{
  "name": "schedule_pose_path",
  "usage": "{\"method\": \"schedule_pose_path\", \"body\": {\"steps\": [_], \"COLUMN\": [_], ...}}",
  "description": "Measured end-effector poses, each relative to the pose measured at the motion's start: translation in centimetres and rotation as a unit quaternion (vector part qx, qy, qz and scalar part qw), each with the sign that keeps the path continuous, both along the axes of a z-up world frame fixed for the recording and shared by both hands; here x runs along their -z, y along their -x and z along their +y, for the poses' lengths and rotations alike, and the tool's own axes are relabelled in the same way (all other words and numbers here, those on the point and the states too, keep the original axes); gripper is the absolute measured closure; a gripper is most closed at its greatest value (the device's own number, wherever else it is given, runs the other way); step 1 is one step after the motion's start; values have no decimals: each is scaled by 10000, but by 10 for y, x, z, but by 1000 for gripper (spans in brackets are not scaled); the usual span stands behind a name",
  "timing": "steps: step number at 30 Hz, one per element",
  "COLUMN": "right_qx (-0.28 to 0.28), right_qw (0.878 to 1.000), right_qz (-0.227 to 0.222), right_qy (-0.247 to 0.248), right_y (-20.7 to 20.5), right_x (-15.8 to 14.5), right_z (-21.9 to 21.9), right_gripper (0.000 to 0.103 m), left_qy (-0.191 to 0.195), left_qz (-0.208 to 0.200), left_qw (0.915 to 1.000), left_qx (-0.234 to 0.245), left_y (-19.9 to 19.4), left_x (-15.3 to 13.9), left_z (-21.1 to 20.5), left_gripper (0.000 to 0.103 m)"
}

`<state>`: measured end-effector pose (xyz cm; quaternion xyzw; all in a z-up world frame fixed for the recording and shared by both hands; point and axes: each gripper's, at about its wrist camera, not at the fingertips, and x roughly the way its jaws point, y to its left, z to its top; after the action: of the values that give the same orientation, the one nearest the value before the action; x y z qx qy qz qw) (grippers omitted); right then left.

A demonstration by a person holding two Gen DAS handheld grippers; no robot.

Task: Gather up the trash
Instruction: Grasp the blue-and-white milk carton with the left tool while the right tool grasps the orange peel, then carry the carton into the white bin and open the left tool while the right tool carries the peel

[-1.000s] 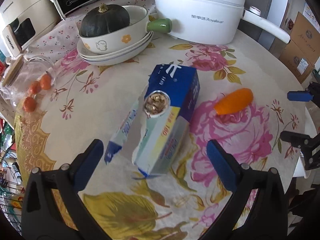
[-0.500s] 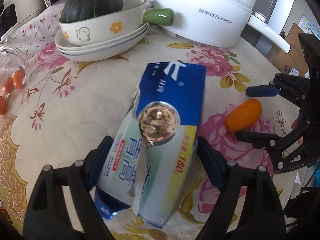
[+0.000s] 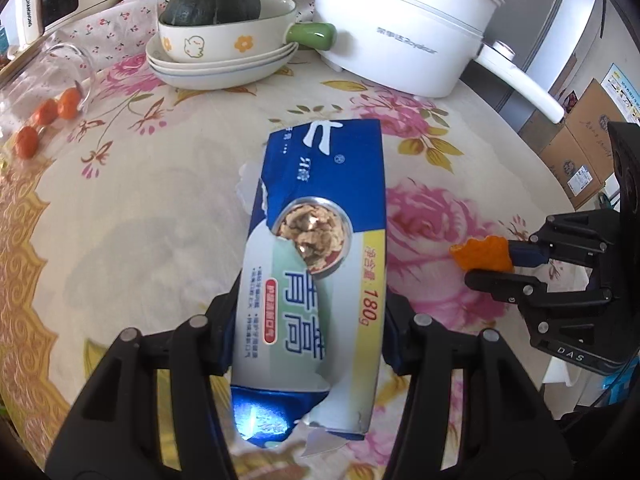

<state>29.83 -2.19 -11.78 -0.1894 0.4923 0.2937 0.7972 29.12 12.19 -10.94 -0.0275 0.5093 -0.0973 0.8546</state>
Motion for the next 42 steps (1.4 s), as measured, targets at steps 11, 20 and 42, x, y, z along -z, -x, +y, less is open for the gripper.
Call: {"method": "schedule_pose_path", "body": {"steps": [11,20,42], "right_qx": [564,868,2056], "right_qw": [9984,9959,9770], "right_qz": [76,6,325], "right_qy": [-77,-252,-454], "right_y": [66,107,186], "right_x": [-19,-38,-48], "right_z": [-50,-87,-212], "right_gripper": [89,90,90], "left_qy": [82,206,507], "left_qz": [-64,-77,149], "left_qw": [9999,9998,9960], "left_qx": [38,35,723], "left_y": [75,122,182], "left_x": [-22,-30,-27], "left_z": [-38,-62,-156], "left_gripper": [46,46,46]}}
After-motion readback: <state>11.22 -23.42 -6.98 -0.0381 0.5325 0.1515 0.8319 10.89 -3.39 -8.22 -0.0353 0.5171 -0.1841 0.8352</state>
